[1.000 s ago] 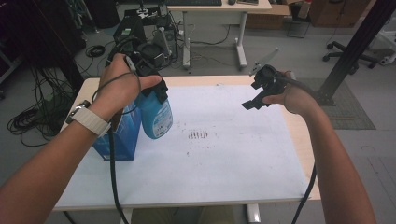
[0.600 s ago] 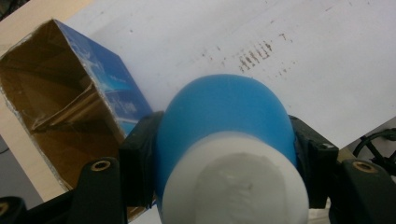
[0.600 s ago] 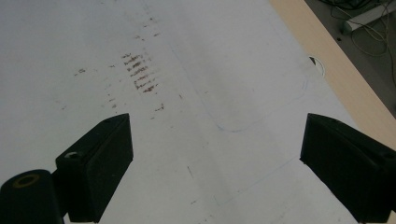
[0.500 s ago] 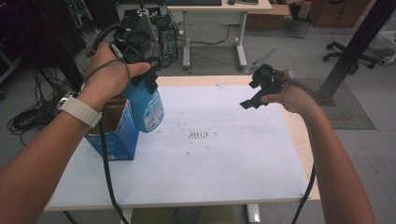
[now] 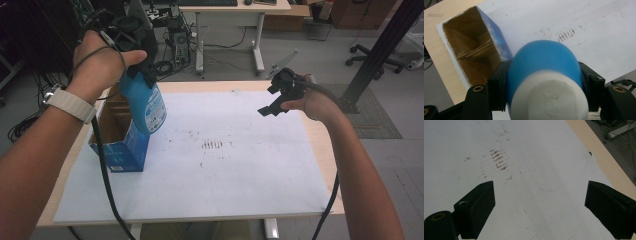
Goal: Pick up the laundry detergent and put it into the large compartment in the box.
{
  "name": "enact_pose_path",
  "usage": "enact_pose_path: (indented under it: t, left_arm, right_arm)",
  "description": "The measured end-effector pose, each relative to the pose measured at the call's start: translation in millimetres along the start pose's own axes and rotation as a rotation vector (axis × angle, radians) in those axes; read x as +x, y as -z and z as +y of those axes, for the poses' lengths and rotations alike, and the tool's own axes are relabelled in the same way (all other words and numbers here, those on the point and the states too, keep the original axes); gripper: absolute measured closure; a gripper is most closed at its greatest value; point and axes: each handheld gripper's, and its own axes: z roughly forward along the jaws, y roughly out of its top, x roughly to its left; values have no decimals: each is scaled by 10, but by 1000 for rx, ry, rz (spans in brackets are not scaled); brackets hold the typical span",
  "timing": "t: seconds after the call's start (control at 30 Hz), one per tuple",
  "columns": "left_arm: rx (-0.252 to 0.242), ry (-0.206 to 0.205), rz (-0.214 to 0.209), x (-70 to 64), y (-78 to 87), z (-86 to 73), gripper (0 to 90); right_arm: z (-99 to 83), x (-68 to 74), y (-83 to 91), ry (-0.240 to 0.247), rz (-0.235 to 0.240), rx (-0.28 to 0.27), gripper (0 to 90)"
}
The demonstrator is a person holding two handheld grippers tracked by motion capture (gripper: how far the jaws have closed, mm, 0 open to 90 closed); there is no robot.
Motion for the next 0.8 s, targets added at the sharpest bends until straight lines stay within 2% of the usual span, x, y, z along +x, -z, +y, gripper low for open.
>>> enact_pose_path:
  t: [0.27,0.43,0.53,0.8]
  left_arm:
    - [-14,56,18,176,176,-13,373]
    - [-12,78,31,240,220,-17,373]
    - [-8,109,32,324,244,-25,373]
    - [-19,157,43,464,312,-53,373]
  right_arm:
    - [9,-3,5,1,-2,-2,95]
    - [8,-6,16,0,-4,-1,95]
    - [9,-4,20,1,-5,-2,95]
    - [15,-6,12,2,-5,0,95]
